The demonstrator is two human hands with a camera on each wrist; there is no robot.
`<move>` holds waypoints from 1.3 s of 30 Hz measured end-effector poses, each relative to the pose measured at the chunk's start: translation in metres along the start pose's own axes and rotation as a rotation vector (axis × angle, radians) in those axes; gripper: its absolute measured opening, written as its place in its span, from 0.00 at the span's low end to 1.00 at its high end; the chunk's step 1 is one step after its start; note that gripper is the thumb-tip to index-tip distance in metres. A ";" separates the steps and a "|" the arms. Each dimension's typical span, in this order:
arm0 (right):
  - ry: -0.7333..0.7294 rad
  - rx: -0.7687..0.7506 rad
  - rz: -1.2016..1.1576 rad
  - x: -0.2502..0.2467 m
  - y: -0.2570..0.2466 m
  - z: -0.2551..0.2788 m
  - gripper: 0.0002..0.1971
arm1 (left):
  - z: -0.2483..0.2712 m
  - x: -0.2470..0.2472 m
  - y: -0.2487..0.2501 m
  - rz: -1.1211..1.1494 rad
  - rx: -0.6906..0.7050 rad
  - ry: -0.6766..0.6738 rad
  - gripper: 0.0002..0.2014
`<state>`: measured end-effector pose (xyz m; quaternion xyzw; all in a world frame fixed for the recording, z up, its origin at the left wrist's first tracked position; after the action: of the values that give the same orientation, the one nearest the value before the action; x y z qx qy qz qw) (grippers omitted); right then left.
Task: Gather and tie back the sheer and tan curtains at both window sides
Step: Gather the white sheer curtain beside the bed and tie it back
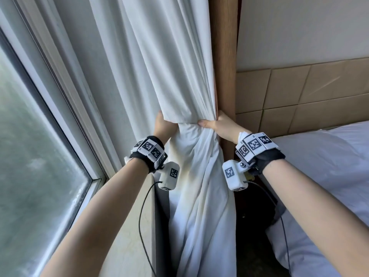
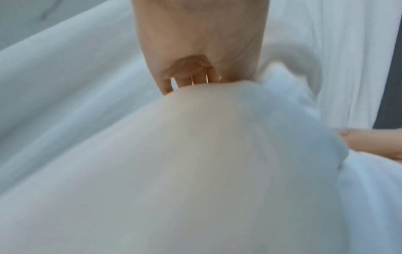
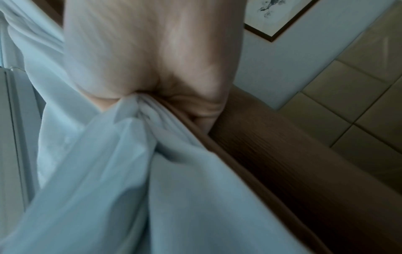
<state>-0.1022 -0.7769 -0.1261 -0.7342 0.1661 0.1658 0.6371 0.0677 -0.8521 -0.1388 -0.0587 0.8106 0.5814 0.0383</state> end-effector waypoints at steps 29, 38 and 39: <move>0.066 0.081 0.327 0.019 -0.015 0.017 0.20 | 0.091 0.036 0.030 -0.583 0.406 -0.404 0.16; 0.061 0.118 0.239 0.020 -0.019 0.004 0.32 | 0.096 0.026 0.023 -0.541 0.277 -0.589 0.39; 0.073 0.119 0.275 0.021 -0.019 -0.001 0.29 | 0.098 0.024 0.022 -0.523 0.255 -0.597 0.37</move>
<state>-0.0753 -0.7761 -0.1189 -0.6711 0.2979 0.2145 0.6441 0.0400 -0.7535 -0.1532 -0.0863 0.7869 0.4387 0.4253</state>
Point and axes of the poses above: each hand's wrist, its own z-axis away from the middle knuckle, its own x-axis out of the palm, y = z × x, the point moved 6 cm from there along -z, towards the middle knuckle, and after that the axes turned 5 degrees about z, right-handed, at the moved point
